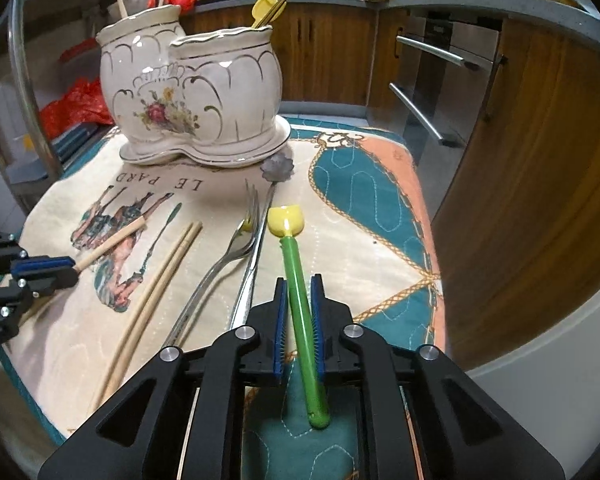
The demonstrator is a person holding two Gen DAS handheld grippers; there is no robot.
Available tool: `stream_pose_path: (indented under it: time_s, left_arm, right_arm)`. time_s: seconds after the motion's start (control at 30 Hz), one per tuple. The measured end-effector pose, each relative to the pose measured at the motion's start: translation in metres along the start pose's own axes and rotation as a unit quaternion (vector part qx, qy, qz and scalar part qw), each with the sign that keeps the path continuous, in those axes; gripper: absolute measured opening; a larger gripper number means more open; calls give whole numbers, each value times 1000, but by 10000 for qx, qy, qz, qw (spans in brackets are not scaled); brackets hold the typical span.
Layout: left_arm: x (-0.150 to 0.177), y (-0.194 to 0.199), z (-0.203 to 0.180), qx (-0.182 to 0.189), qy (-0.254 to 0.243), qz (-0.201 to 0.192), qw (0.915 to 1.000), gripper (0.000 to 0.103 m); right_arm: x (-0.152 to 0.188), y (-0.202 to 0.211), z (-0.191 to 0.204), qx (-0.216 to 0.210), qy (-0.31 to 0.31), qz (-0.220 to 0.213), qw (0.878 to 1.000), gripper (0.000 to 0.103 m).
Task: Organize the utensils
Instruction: 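Lift the green utensil with the right tool while the left carries the chopstick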
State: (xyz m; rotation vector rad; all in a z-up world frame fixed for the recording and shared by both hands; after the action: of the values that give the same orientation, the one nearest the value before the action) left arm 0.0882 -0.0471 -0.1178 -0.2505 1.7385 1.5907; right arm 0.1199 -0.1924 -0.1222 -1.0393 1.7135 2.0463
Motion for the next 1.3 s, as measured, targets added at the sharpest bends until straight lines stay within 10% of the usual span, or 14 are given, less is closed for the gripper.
stream_pose_path:
  time_s: [0.33,0.6,0.87,1.3]
  left_arm:
    - [-2,-12,4,201,260,-5,9995,20]
    - [0,-10,4,-8,38,-122,9999,6]
    - [-21,30,24,87,321,-1129,9930,6]
    - [-106,106,59,-13,510,-2979,9532,6]
  right_arm:
    - [-10,-12,4,-226,-9,23,9997,10]
    - [-17,8,1,-396,-284,-407,9980,10]
    - [-37,48,-4,-870,-692,-1307,9852,10]
    - [-112,96,11,-1351,-700,-2672,9516,10]
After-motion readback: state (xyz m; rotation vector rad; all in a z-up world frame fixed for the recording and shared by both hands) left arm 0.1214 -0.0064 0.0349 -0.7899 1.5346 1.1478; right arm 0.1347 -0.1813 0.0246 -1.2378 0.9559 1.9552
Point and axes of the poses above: each gripper's, at about its wrist camera, not at the fingertips, and y roughly against the way its jaws point, z to its left, x to its underside, the point moved 9 cm from there along -y, roughly the way its jaws point, and after that the axes turned 3 degrees about -x, right-handed, at the moved point
